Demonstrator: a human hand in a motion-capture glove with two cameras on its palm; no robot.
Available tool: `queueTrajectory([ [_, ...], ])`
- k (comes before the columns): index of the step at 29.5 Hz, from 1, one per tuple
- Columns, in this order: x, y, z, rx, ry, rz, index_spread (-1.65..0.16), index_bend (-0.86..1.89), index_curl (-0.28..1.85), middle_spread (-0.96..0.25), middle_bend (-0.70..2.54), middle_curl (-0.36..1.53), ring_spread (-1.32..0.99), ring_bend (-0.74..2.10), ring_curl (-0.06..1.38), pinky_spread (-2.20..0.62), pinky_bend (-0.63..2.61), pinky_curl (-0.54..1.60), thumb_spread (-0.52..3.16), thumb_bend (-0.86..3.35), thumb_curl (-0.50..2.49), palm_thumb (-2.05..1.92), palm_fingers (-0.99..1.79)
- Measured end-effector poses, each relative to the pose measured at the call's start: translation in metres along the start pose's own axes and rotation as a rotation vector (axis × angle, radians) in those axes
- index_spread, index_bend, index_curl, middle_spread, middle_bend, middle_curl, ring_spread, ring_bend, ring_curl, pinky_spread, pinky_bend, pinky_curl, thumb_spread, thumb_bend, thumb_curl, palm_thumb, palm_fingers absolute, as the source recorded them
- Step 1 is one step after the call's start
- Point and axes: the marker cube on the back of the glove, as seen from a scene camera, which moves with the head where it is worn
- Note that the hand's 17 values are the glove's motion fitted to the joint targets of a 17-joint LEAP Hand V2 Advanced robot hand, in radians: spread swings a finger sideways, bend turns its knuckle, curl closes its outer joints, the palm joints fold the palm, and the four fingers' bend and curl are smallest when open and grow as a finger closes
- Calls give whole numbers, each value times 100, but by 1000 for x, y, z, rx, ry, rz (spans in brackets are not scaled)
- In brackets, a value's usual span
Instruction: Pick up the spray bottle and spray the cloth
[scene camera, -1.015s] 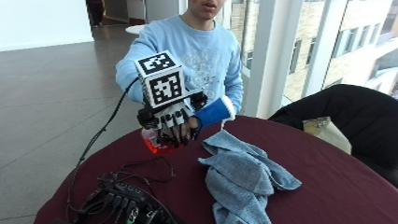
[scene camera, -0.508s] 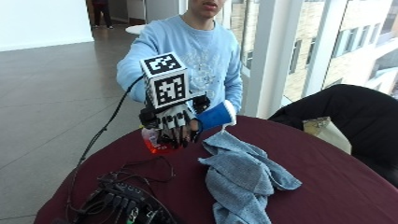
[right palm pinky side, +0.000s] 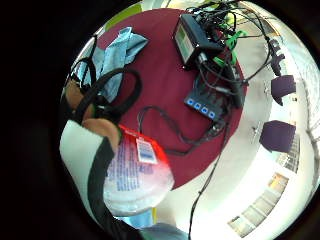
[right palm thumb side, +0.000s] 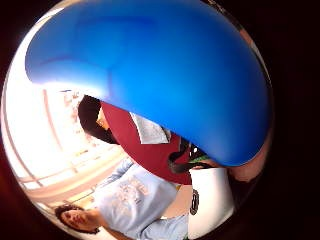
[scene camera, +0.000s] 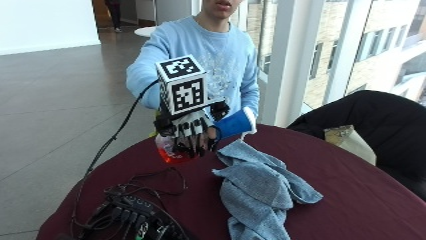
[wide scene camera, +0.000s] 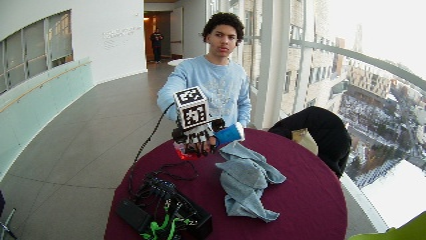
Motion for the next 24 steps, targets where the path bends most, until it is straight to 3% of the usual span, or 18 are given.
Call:
queueTrajectory([
  [11, -22, 3, 4, 21, -5, -19, -25, 9, 22, -8, 31, 45, -9, 57, 40, -18, 57, 40, 89, -2, 53, 85, 115],
  [24, -96, 20, 9, 200, -612, -270, -26, 9, 22, -8, 31, 45, -9, 56, 40, -17, 57, 40, 91, -3, 53, 84, 114],
])
